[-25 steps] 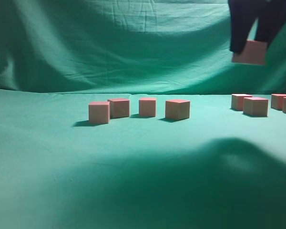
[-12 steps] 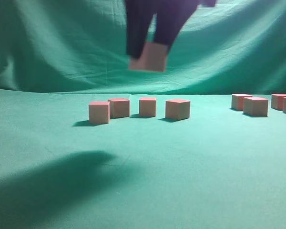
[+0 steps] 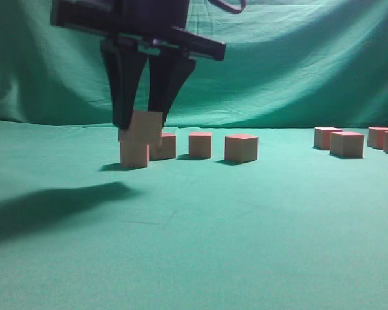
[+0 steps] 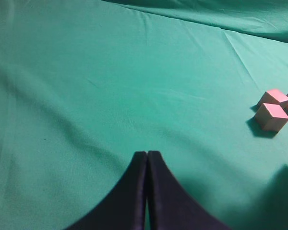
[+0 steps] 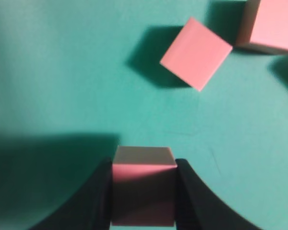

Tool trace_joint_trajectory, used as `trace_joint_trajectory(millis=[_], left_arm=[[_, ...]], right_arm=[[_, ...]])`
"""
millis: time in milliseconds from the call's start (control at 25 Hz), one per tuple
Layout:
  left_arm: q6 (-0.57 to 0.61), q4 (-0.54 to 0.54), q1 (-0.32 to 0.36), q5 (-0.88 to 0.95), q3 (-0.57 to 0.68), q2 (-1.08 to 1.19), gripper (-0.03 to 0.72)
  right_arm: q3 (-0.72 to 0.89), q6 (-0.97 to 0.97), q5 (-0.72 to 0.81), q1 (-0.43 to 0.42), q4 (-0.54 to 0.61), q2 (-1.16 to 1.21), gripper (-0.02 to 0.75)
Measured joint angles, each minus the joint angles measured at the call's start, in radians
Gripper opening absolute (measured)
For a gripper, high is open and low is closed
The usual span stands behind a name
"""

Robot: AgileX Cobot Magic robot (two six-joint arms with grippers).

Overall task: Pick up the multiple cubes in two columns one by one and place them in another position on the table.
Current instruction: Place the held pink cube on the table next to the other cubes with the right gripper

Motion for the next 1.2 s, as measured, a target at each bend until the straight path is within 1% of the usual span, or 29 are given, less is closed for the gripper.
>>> trace_joint_trajectory(millis=[120,440,640,1200], left_arm=[[0.000,0.000,0.000,0.000,0.000,0.000,0.000],[0.000,0.000,0.000,0.000,0.000,0.000,0.000],[0.000,0.000,0.000,0.000,0.000,0.000,0.000],[0.000,0.000,0.000,0.000,0.000,0.000,0.000]], right_arm=[[-0.038,0.007,0.002,0.000,-0.004,0.045,0.254],[-0.055,0.019,-0.005,0.000,-0.089,0.090,0.254],[-0.055,0.036,-0.040,0.000,-0.093,0.093,0.254],[-0.055,0.046,-0.051,0.000,-0.116,0.116,0.254]])
